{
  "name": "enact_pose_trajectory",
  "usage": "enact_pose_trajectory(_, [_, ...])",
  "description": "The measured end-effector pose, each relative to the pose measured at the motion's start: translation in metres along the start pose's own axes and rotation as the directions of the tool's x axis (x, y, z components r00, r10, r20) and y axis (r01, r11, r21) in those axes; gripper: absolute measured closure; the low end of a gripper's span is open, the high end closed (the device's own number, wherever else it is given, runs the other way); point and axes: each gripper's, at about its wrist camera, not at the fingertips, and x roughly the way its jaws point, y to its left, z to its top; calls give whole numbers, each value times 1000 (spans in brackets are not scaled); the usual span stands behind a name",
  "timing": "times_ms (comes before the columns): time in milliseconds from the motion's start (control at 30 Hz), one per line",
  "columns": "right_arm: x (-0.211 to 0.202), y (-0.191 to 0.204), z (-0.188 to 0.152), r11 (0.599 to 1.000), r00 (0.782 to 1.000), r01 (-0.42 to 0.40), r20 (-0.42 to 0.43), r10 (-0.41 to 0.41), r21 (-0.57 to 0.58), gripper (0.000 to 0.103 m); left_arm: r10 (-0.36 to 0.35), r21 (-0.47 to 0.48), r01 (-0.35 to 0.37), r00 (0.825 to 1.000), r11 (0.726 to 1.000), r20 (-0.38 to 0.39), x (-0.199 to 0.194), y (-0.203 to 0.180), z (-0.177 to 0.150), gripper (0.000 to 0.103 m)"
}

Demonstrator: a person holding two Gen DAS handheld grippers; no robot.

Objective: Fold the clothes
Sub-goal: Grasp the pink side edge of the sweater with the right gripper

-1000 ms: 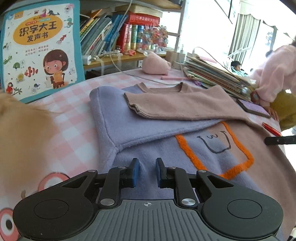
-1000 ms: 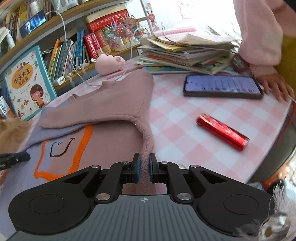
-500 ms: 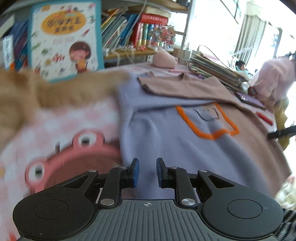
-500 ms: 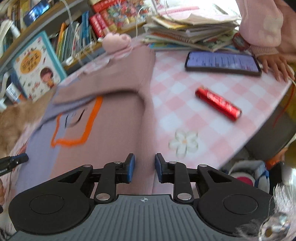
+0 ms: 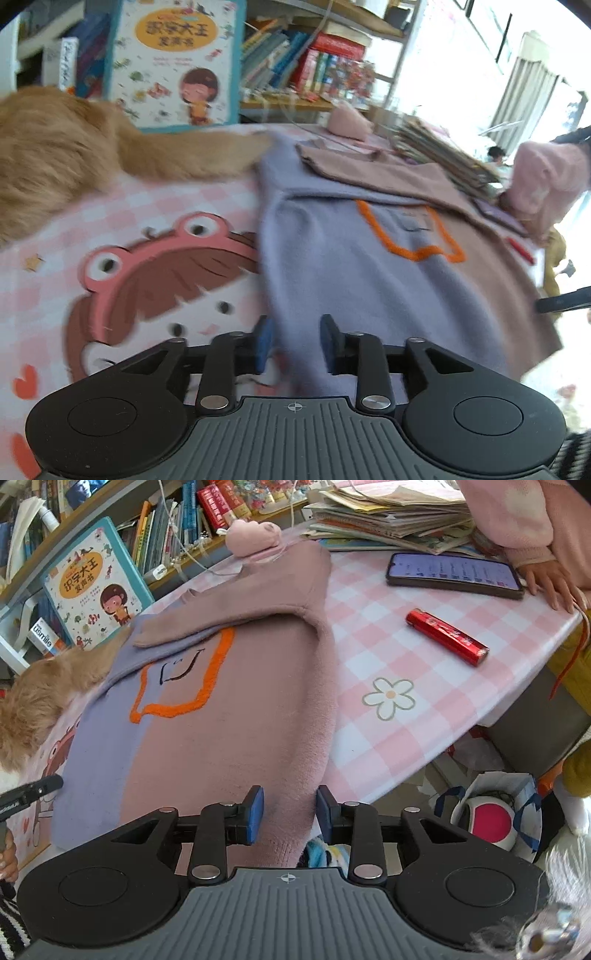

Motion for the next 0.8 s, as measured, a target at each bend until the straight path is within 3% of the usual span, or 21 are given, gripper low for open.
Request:
enact_pose_trajectory(133, [0, 4, -2, 1000, 1000, 1, -5, -1, -12, 74, -26, -4, 26, 999, 1000, -19, 9, 6, 6, 72])
enact_pose_trajectory(200, [1, 3, -2, 1000, 1000, 4, -11, -4, -13, 79, -58, -4, 58, 998, 998, -23, 11, 5, 7, 73])
enact_pose_trajectory(233, [1, 3, -2, 1000, 1000, 5, -14, -5, -11, 87, -84, -21, 84, 996, 996, -23, 13, 7, 7, 76])
enact_pose_trajectory(300, [2, 3, -1, 1000, 1000, -1, -14, 1, -5, 91, -113, -63, 112, 993, 992, -25, 15, 10, 7, 99])
enact_pose_trajectory(433, [-4, 6, 4, 999, 999, -47, 24, 47, 18, 92, -227, -179, 230, 973, 957, 33, 12, 18, 12, 99])
enact_pose_trajectory(533, [-8, 3, 7, 996, 996, -83, 32, 81, 43, 92, -284, -196, 292, 956, 936, 69, 7, 15, 17, 99])
enact_pose_trajectory(667, [-13, -2, 10, 989, 992, -126, 40, 124, 79, 87, -274, -206, 271, 962, 940, 12, 11, 15, 13, 97])
enact_pose_trajectory(800, [-7, -12, 2, 981, 987, -151, -33, 156, 119, 80, -299, -235, 277, 952, 932, -63, 11, 21, 0, 91])
